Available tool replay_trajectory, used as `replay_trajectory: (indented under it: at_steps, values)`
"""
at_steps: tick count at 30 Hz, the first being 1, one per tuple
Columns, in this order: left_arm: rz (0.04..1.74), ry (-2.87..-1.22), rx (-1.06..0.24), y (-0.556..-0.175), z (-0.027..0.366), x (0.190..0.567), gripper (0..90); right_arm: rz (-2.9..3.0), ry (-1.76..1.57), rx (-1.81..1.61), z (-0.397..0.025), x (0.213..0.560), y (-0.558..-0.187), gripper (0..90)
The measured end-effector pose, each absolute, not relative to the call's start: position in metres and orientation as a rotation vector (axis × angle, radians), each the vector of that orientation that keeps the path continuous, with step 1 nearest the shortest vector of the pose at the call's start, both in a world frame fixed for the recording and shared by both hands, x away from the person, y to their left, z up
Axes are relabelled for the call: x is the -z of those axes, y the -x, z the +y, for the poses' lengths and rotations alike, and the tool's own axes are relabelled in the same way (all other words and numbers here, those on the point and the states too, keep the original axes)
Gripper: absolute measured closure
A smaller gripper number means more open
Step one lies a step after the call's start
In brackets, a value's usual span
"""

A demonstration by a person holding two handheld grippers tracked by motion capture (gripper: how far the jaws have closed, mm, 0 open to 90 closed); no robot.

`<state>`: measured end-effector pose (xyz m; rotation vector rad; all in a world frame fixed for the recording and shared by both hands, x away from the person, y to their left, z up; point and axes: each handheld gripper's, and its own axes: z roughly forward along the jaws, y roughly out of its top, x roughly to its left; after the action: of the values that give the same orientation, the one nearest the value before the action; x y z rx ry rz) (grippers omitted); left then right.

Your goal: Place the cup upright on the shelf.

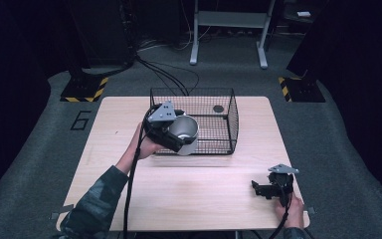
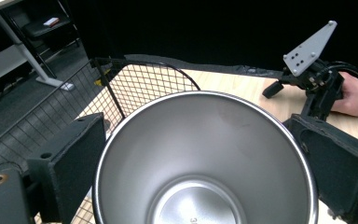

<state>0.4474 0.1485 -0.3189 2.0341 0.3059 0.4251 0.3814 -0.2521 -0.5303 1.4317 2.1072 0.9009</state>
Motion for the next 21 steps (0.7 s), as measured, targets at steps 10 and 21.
replay_trajectory:
  at_steps: [10,21]
  values:
    - [0.333,-2.029,-0.422,-0.473,0.132,0.321,6.6,2.102,-1.43,-0.904,-0.252,0.531,-0.381,0.0]
    - [0.377,-2.041,-0.456,-0.501,0.118,0.323,6.6,2.103,-1.432,-0.902,-0.252,0.53,-0.382,0.0]
